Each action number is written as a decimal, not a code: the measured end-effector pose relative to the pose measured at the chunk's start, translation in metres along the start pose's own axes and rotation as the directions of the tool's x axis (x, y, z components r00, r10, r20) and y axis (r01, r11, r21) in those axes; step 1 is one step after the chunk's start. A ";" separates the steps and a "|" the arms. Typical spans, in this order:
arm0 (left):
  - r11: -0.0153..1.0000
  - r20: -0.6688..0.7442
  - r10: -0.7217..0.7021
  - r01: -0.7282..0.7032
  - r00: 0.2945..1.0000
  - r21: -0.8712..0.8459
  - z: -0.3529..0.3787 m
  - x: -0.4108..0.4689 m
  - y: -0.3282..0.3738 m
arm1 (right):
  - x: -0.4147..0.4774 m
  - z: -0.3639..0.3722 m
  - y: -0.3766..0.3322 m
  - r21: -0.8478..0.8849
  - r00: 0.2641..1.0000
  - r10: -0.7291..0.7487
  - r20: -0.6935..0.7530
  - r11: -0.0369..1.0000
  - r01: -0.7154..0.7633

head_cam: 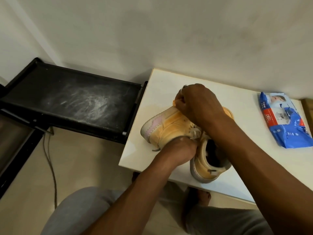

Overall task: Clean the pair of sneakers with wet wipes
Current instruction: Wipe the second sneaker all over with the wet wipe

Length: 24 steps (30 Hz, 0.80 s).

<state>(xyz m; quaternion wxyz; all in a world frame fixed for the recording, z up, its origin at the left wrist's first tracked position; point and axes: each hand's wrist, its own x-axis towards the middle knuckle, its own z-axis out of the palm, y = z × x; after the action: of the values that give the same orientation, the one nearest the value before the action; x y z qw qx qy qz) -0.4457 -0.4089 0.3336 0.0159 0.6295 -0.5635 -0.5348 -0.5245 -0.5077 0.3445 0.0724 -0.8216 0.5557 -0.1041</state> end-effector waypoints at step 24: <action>0.788 -0.151 -0.159 0.033 0.976 -0.614 -0.005 0.021 -0.005 | -0.007 -0.017 0.043 0.312 0.967 0.248 -0.050 0.924 -0.221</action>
<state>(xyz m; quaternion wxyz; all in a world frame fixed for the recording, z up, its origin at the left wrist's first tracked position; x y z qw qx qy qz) -0.4432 -0.4259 0.3190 0.2450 0.6680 -0.3244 -0.6234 -0.5701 -0.5176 0.3502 0.1854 -0.7227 0.6301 -0.2152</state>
